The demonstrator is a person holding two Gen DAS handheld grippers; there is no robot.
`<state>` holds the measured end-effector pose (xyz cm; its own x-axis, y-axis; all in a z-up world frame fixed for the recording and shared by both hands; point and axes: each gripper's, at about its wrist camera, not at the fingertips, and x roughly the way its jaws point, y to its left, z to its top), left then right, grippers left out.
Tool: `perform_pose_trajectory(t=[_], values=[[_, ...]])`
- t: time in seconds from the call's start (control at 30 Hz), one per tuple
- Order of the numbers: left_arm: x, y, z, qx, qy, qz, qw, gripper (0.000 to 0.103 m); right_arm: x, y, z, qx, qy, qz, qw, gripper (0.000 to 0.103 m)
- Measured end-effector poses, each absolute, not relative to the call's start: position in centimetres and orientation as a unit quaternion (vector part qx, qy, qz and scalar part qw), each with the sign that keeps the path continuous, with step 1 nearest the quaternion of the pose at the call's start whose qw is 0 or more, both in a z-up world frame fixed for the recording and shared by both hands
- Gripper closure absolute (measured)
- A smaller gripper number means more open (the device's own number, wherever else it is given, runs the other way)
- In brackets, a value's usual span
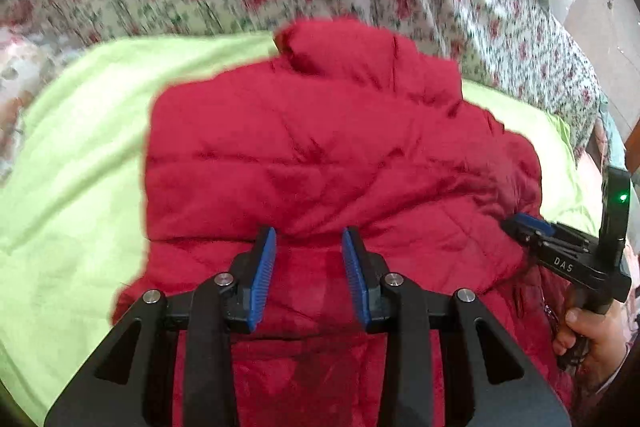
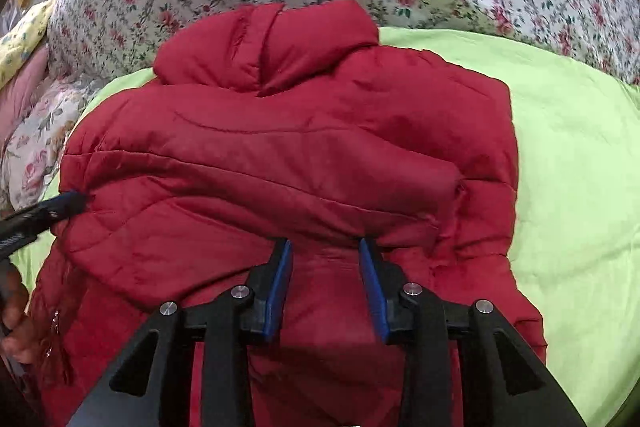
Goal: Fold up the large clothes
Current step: 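Move both tools open toward the coat hem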
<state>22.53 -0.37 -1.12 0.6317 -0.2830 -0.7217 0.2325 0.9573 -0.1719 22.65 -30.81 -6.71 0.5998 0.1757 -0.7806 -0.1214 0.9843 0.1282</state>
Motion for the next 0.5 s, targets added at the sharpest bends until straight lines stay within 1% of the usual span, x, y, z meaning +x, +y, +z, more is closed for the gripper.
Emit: perform_pose_trajectory(t=[0.07, 0.17, 0.23, 0.33, 0.5], values=[[22.8, 0.6, -0.7, -0.035, 0.396, -0.131, 0.908, 0.071, 22.6, -31.0, -6.6, 0.034, 0.440, 0.082, 0.893, 0.068], [24.3, 1.3, -2.5, -0.037, 0.431, -0.124, 0.893, 0.071, 22.6, -31.1, -6.7, 0.033, 0.439, 0.080, 0.894, 0.068], [24.8, 1.2, -3.7, -0.034, 0.441, -0.126, 0.888, 0.071, 22.9, -30.8, -6.8, 0.039, 0.438, 0.082, 0.894, 0.068], [24.8, 0.9, -4.4, -0.026, 0.438, -0.124, 0.890, 0.071, 22.8, -31.5, -7.1, 0.055, 0.436, 0.089, 0.894, 0.068], [25.1, 1.2, -4.8, -0.040, 0.442, -0.128, 0.887, 0.071, 22.9, -31.6, -7.2, 0.061, 0.435, 0.092, 0.894, 0.068]])
